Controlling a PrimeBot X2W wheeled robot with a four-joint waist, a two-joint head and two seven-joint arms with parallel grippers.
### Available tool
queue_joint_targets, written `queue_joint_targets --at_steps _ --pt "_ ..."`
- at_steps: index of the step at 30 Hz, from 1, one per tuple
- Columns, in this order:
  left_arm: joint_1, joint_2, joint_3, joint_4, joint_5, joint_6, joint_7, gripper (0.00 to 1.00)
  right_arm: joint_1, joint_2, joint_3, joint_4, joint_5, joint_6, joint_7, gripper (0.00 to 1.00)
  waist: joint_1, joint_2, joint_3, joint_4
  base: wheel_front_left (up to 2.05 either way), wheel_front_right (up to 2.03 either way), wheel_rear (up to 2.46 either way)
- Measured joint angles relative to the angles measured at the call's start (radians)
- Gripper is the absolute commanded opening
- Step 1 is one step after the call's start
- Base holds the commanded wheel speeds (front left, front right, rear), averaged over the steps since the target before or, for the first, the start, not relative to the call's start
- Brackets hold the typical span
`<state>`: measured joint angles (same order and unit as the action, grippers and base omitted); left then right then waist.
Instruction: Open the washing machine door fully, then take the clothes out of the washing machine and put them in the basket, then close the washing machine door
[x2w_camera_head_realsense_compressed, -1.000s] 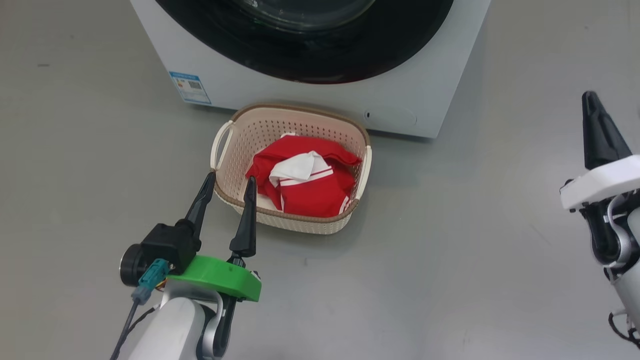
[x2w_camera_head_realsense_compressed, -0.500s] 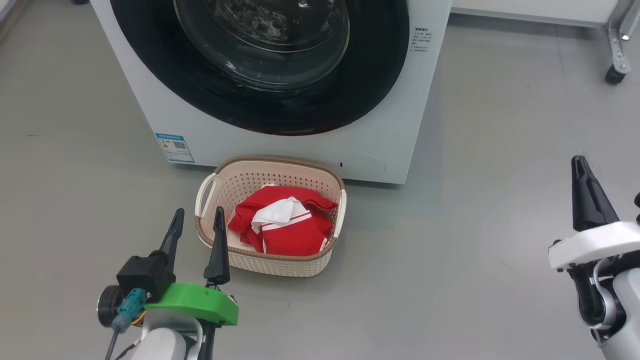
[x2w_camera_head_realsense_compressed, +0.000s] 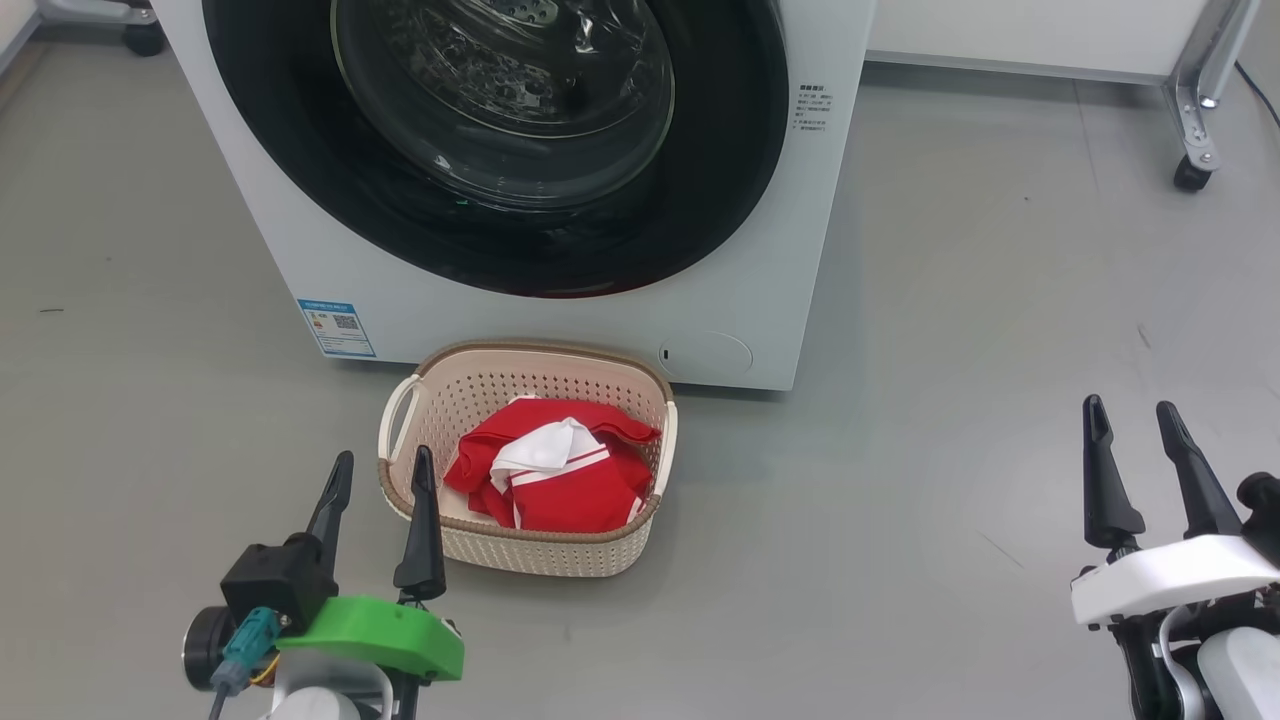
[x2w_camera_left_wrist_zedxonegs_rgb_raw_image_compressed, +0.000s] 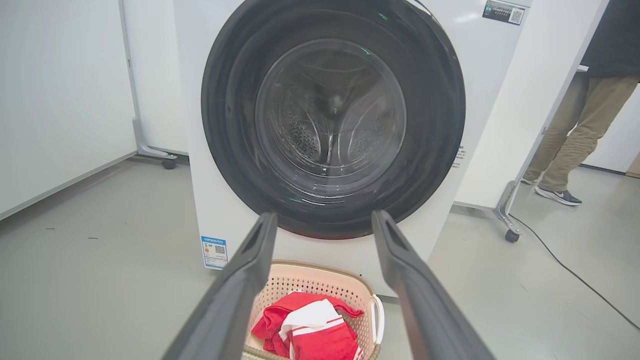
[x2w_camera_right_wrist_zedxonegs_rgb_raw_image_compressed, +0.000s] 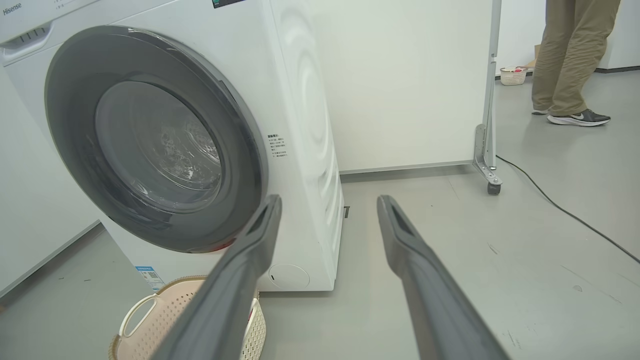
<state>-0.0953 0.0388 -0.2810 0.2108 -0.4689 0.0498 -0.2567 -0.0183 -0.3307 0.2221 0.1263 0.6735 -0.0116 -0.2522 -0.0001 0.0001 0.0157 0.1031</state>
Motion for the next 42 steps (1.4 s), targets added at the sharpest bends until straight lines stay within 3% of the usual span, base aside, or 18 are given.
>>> queue_joint_targets --at_steps 10,42 --pt "0.004 0.000 0.006 -0.008 0.013 -0.012 0.000 1.00 0.044 0.021 -0.027 -0.040 -0.044 0.002 0.000 1.00 0.0000 0.0000 0.000 -0.010 0.00 0.00 0.00" --pt "0.014 0.000 0.007 0.009 0.026 -0.016 0.000 1.00 0.110 0.081 -0.094 -0.078 -0.118 0.054 0.000 1.00 0.0001 0.0000 0.006 -0.010 0.00 0.00 0.00"
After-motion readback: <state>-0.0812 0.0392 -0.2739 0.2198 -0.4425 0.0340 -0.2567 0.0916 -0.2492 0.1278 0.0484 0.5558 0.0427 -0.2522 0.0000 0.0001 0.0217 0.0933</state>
